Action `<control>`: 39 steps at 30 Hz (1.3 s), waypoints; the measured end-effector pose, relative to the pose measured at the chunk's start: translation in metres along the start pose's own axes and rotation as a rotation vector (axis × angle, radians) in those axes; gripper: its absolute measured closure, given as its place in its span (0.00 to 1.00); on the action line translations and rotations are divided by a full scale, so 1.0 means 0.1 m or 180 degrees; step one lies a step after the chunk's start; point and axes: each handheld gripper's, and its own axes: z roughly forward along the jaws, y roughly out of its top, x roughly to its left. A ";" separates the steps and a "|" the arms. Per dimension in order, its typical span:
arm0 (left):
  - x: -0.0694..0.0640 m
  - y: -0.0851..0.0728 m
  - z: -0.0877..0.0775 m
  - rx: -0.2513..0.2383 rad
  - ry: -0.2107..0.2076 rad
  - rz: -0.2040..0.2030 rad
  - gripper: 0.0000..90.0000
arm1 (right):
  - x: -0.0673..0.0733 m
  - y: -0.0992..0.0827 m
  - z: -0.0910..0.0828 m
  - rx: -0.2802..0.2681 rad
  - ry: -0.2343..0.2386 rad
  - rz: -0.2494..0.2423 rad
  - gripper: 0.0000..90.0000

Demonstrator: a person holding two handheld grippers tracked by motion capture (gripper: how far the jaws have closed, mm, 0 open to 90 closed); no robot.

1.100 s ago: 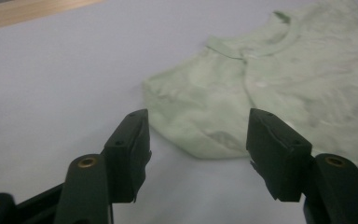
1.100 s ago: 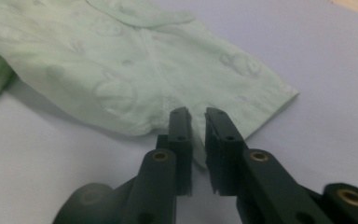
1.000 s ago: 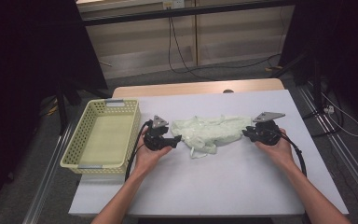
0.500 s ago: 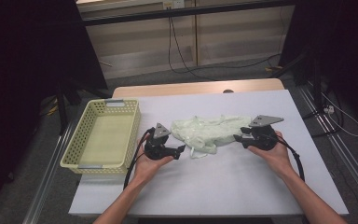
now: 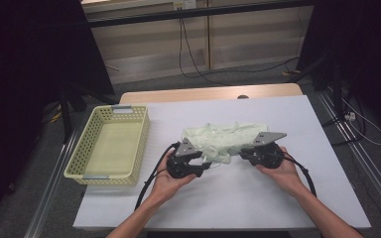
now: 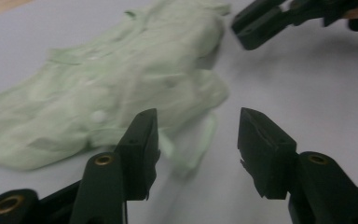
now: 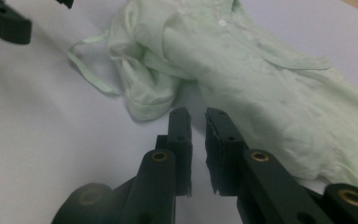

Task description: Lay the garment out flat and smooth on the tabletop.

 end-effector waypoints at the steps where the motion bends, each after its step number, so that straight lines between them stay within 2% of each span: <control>1: -0.04 0.03 0.03 0.0038 0.0042 0.0059 0.57 | 0.01 0.00 0.02 0.0014 -0.0013 -0.0023 0.87; 3: -0.07 0.09 0.11 0.0063 0.0027 0.0109 0.57 | 0.01 0.00 0.06 0.0026 -0.0054 -0.0039 0.84; 5: -0.07 0.16 0.20 0.0143 0.0071 0.0239 0.54 | -0.02 0.02 0.10 0.0023 -0.0128 -0.0033 0.82; 7: -0.07 0.20 0.29 0.0185 0.0041 0.0226 0.54 | -0.05 0.06 0.13 0.0007 -0.0158 -0.0024 0.81; 9: -0.07 0.21 0.40 0.0251 0.0104 0.0268 0.55 | -0.07 0.07 0.18 0.0019 -0.0177 -0.0022 0.81; 12: -0.03 0.18 0.52 0.0313 0.0172 0.0215 0.52 | -0.08 0.07 0.26 0.0083 -0.0201 -0.0030 0.79; 14: -0.02 0.15 0.57 0.0400 0.0299 0.0235 0.40 | -0.09 0.07 0.30 0.0090 -0.0223 -0.0040 0.78; 15: 0.00 0.14 0.58 0.0458 0.0308 0.0251 0.34 | -0.10 0.07 0.32 0.0093 -0.0237 -0.0029 0.78; 17: 0.05 0.11 0.60 0.0389 0.0221 0.0076 0.35 | -0.11 0.07 0.35 0.0103 -0.0243 -0.0018 0.78; 19: 0.09 0.10 0.61 0.0335 0.0210 -0.0075 0.43 | -0.12 0.06 0.37 0.0093 -0.0235 0.0014 0.78; 21: 0.12 0.10 0.61 0.0295 0.0230 -0.0112 0.51 | -0.14 0.05 0.37 0.0084 -0.0216 0.0055 0.79; 24: 0.12 0.10 0.61 0.0289 0.0261 -0.0128 0.61 | -0.17 0.05 0.38 0.0065 -0.0224 0.0126 0.85; 26: 0.13 0.10 0.59 0.0295 0.0248 -0.0176 0.83 | -0.19 0.04 0.37 0.0060 -0.0238 0.0154 0.91; 28: 0.15 0.10 0.57 0.0295 0.0201 -0.0240 0.95 | -0.18 0.05 0.37 0.0077 -0.0269 0.0120 0.94; 31: 0.16 0.09 0.53 0.0308 0.0186 -0.0234 0.99 | -0.17 0.05 0.33 0.0103 -0.0269 0.0097 0.96; 33: 0.16 0.11 0.47 0.0260 0.0123 -0.0278 0.99 | -0.17 0.06 0.28 0.0069 -0.0255 0.0111 0.96; 35: 0.14 0.14 0.40 0.0201 0.0128 -0.0238 0.99 | -0.17 0.07 0.21 0.0023 -0.0231 0.0143 0.96; 39: 0.17 0.22 0.20 -0.0014 0.0137 -0.0312 0.99 | -0.17 0.08 0.08 -0.0077 -0.0261 0.0167 0.96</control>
